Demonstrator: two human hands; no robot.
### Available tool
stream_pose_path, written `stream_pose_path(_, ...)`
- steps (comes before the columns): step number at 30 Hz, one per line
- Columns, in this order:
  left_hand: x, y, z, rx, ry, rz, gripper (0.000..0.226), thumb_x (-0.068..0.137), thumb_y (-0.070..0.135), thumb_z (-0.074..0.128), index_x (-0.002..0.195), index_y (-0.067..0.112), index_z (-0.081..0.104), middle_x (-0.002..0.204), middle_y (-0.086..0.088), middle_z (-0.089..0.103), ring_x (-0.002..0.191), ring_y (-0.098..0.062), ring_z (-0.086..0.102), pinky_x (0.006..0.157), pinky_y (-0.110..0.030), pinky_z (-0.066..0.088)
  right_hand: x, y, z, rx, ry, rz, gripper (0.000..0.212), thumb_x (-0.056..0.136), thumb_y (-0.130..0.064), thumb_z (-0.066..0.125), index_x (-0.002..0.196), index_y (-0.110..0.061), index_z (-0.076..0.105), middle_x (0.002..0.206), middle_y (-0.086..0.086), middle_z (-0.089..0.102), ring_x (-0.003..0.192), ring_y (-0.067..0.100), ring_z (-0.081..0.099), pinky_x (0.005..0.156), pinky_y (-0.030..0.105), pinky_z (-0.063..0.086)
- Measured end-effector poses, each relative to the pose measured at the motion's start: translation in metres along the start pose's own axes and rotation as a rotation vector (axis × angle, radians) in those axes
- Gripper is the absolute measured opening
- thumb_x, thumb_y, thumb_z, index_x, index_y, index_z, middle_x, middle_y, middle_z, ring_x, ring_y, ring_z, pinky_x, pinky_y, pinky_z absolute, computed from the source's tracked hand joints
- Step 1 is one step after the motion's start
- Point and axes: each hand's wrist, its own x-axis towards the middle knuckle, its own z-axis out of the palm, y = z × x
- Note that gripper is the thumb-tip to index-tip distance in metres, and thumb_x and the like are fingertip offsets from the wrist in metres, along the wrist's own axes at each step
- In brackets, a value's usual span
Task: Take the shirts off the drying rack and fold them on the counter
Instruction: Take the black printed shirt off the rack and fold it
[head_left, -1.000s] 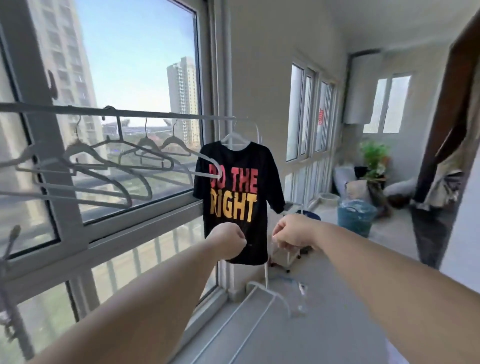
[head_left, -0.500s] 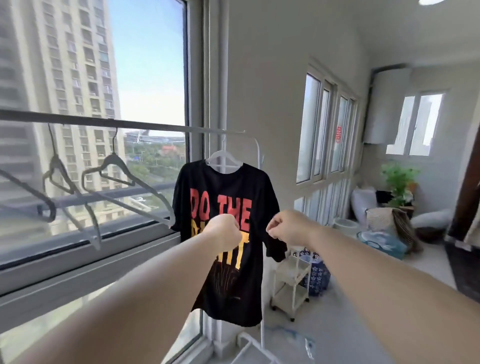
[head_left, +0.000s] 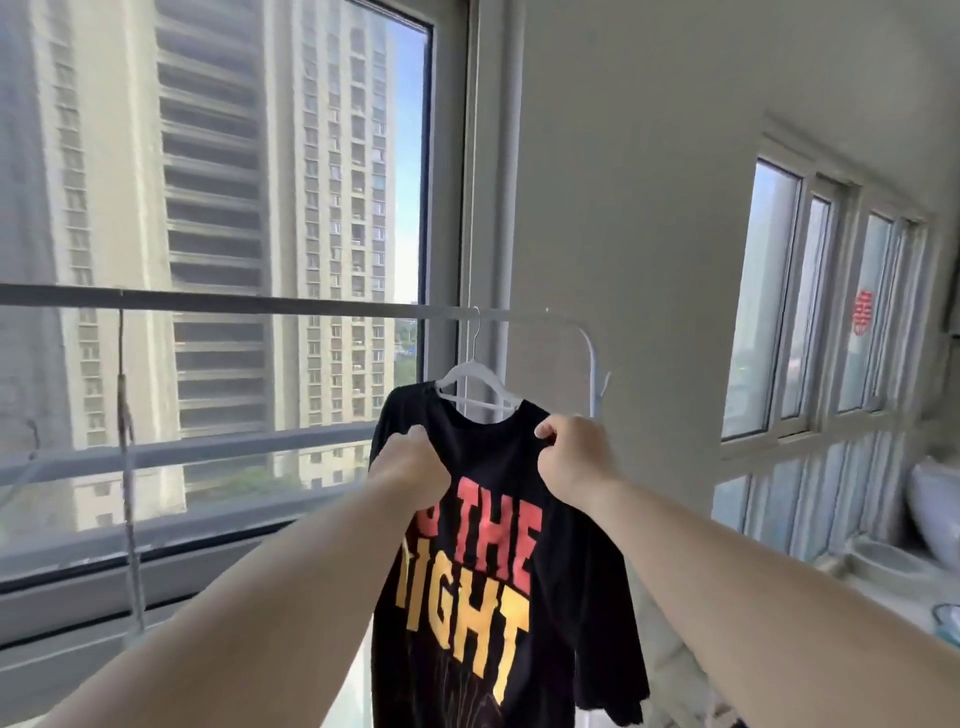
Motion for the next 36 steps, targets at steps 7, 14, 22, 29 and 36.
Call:
stream_pose_path(7, 0.112, 0.002, 0.011, -0.002, 0.106, -0.041, 0.065, 0.085, 0.002, 0.042, 0.145, 0.019, 0.024, 0.144, -0.012, 0.029, 0.125, -0.034, 0.041, 0.096, -0.04, 0.044, 0.102, -0.008, 0.037, -0.236, 0.001, -0.117, 0.043, 0.088, -0.01, 0.049, 0.13, -0.011, 0.042, 0.128, 0.011, 0.047, 0.118, 0.031, 0.043, 0.096, 0.037, 0.038)
stream_pose_path(14, 0.178, -0.01, 0.026, 0.146, 0.085, 0.007, 0.077, 0.086, 0.005, 0.045, 0.15, 0.031, 0.013, 0.158, -0.006, 0.009, 0.142, -0.03, 0.018, 0.109, -0.045, 0.034, 0.162, 0.013, 0.06, -0.378, -0.188, -0.035, 0.019, 0.092, -0.012, 0.049, 0.111, -0.014, 0.054, 0.102, 0.006, 0.059, 0.085, 0.025, 0.052, 0.073, 0.03, 0.041)
stream_pose_path(22, 0.182, -0.014, 0.022, 0.104, 0.271, 0.056, 0.071, 0.092, 0.043, 0.052, 0.149, 0.025, 0.013, 0.158, -0.004, 0.012, 0.146, -0.025, 0.008, 0.117, -0.049, 0.016, 0.189, 0.021, 0.032, -0.071, -0.024, -0.12, 0.008, 0.083, -0.016, 0.056, 0.082, -0.011, 0.063, 0.077, 0.003, 0.064, 0.074, 0.025, 0.06, 0.067, 0.032, 0.047)
stream_pose_path(29, 0.106, 0.0, -0.001, 0.301, 0.385, 0.066, 0.069, 0.087, 0.063, 0.046, 0.144, 0.032, 0.023, 0.156, -0.003, 0.017, 0.146, -0.027, 0.004, 0.117, -0.05, 0.002, 0.127, 0.047, -0.011, 0.226, -0.11, -0.131, 0.029, 0.065, -0.007, 0.061, 0.046, -0.016, 0.041, 0.051, -0.001, 0.042, 0.057, 0.019, 0.042, 0.058, 0.03, 0.036)
stream_pose_path(36, -0.04, -0.006, 0.014, 0.345, 0.258, 0.086, 0.032, 0.096, 0.05, 0.039, 0.084, 0.021, 0.043, 0.089, 0.001, 0.058, 0.083, -0.021, 0.055, 0.067, -0.031, 0.038, 0.052, 0.087, -0.015, 0.063, -0.366, -0.203, 0.013, 0.078, -0.014, 0.057, 0.066, -0.013, 0.056, 0.066, 0.001, 0.054, 0.069, 0.023, 0.055, 0.066, 0.03, 0.042)
